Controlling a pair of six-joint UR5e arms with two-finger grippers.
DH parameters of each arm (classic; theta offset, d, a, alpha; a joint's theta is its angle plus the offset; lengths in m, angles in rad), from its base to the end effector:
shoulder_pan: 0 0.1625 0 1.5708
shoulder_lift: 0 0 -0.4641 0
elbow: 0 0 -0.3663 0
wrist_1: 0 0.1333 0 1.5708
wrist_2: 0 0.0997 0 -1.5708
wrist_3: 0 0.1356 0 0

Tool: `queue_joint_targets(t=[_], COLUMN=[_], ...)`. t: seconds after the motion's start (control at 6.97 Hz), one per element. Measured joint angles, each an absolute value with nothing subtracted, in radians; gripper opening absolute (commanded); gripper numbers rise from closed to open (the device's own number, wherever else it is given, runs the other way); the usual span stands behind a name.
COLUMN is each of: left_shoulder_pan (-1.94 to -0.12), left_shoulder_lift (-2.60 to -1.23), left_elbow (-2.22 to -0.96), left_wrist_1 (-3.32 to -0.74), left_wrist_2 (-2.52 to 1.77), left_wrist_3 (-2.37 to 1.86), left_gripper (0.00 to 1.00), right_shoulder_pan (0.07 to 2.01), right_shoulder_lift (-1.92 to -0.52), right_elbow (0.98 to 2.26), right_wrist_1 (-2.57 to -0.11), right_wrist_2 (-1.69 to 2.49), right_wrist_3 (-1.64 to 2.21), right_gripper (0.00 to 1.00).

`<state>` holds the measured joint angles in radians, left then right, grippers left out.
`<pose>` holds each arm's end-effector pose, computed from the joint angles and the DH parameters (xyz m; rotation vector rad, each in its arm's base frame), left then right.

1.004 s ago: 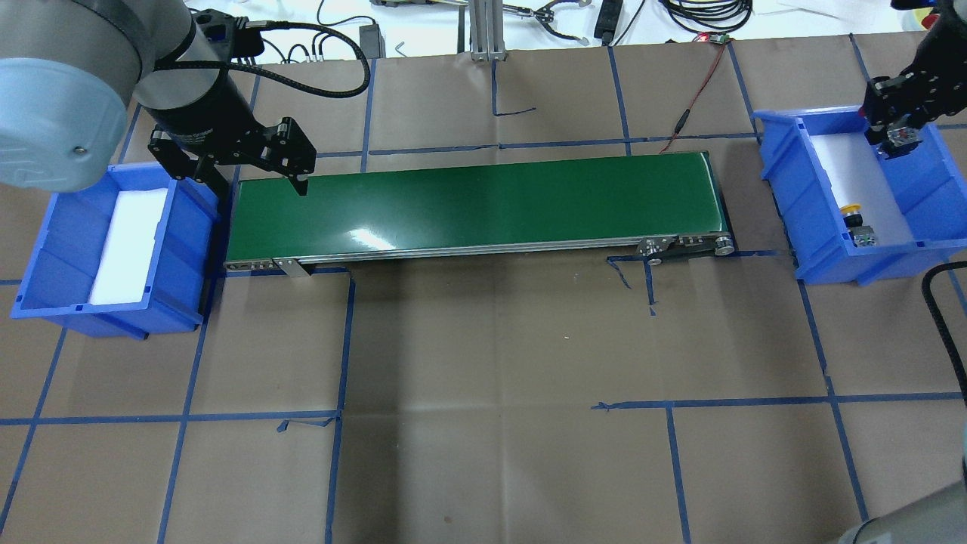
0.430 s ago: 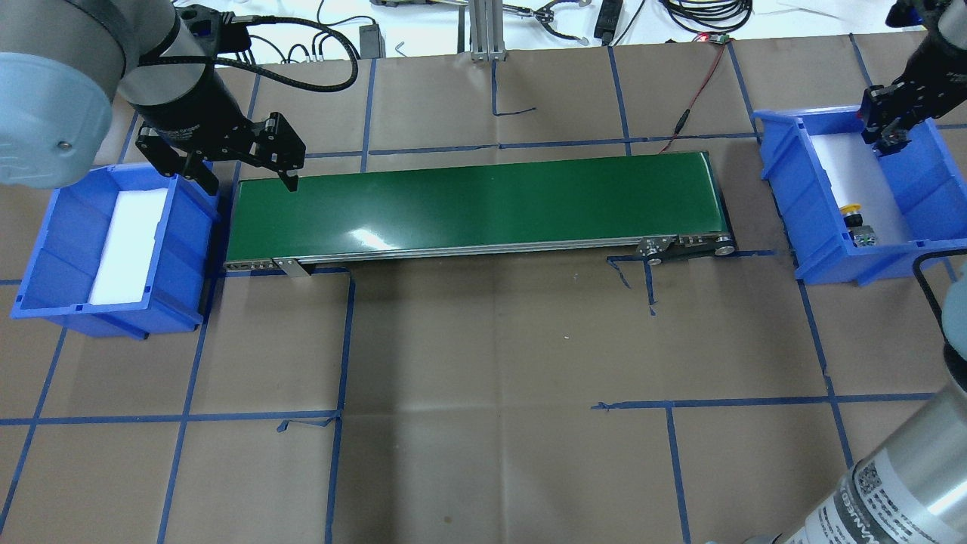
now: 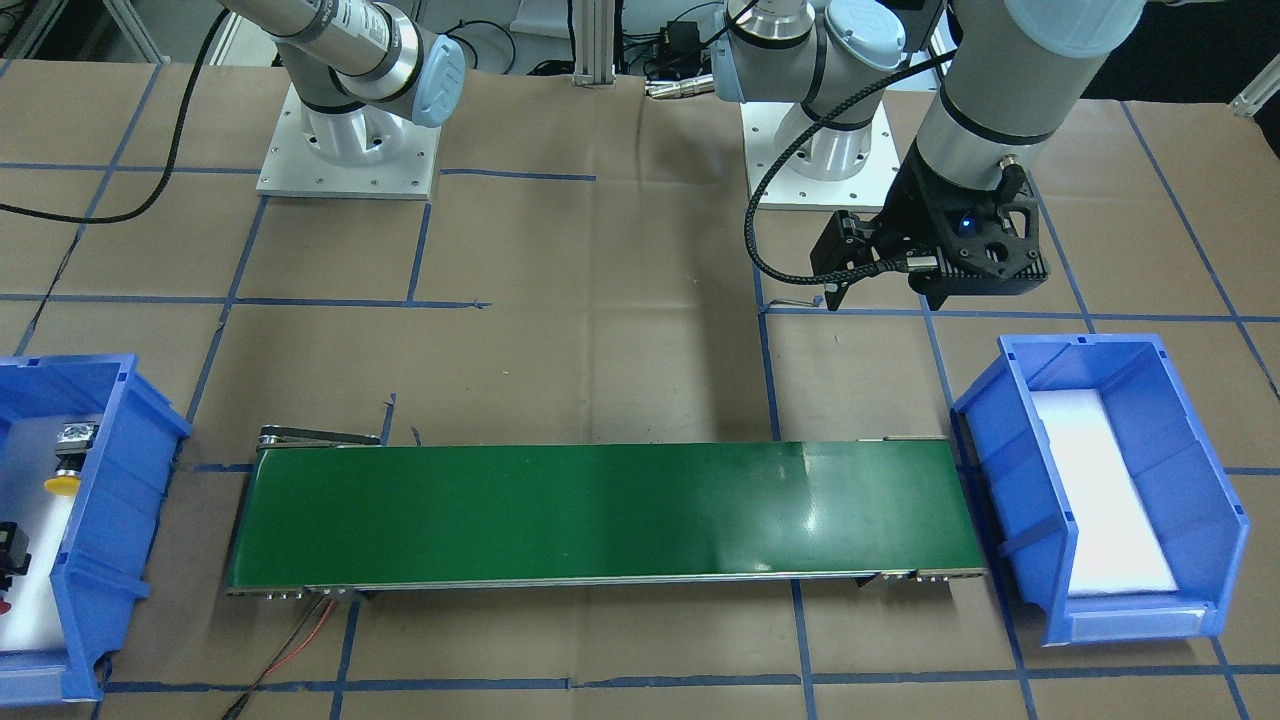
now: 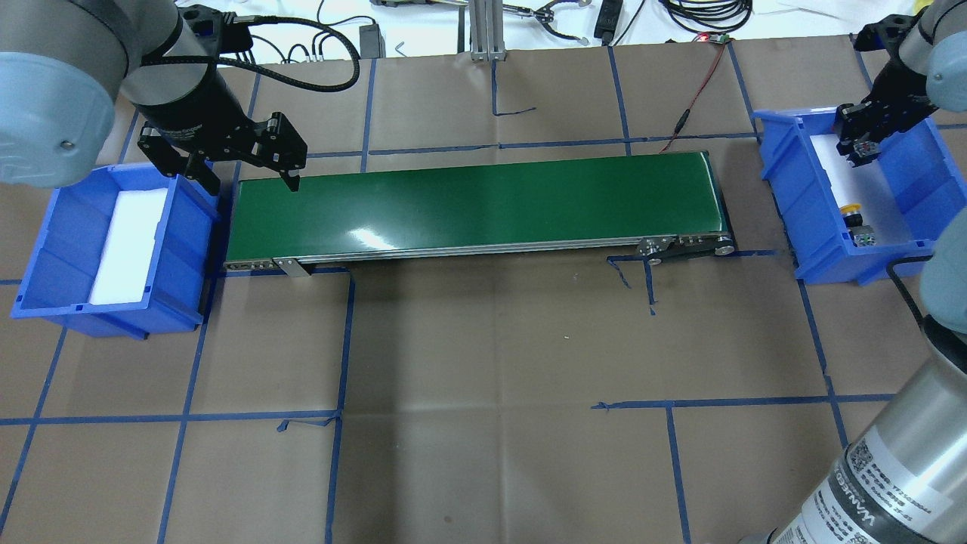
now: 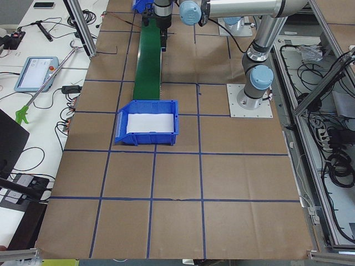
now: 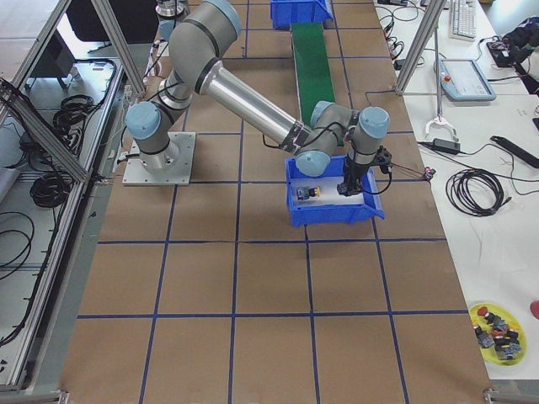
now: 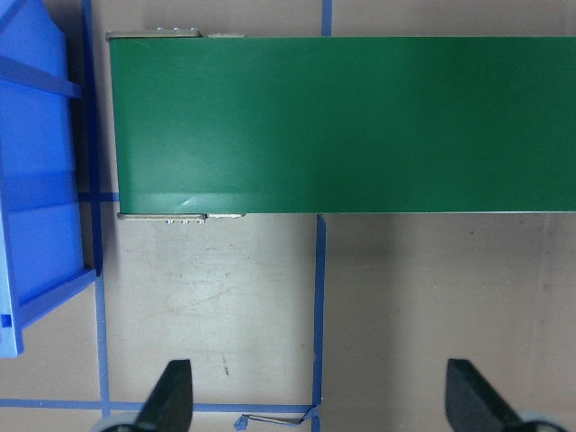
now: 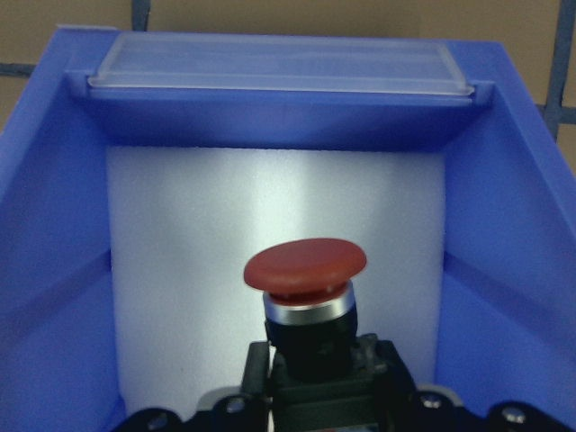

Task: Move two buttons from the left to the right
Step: 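Lower the red button into the bin beside the yellow button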

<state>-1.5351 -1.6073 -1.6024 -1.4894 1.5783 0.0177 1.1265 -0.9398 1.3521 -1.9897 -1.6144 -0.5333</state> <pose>-0.1149 -0.4883 0.4671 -0.0283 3.1335 -0.0205 -0.1901 -0.6958 0.2556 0.1377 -3.0969 -0.0227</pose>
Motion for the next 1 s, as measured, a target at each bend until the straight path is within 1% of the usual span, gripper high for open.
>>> queue_joint_targets(t=[0.14,0.29,0.43,1.0], left_shoulder_pan=[-1.535,-1.535,-1.536,-1.535], left_shoulder_lift=[-1.607,-1.606,-1.605,-1.605], left_elbow=[-1.603,-1.603,-1.604,-1.606], left_wrist_1=[-1.489,-1.489,-1.489,-1.49], left_wrist_2=[1.578,1.578,1.578,1.577], left_wrist_3=[0.017,0.017,0.017,0.018], left_gripper=[1.0,1.0,1.0,1.0], right_shoulder_pan=[1.132,1.134,1.135,1.135], right_shoulder_lift=[-0.925,-0.914,-0.906,-0.93], right_elbow=[1.352,1.351,1.348,1.342], right_wrist_1=[-1.992,-1.992,-1.993,-1.963], right_wrist_2=[-1.614,-1.614,-1.614,-1.617], right_wrist_3=[-0.533,-0.532,-0.533,-0.531], right_gripper=[0.1,0.68,0.99,1.0])
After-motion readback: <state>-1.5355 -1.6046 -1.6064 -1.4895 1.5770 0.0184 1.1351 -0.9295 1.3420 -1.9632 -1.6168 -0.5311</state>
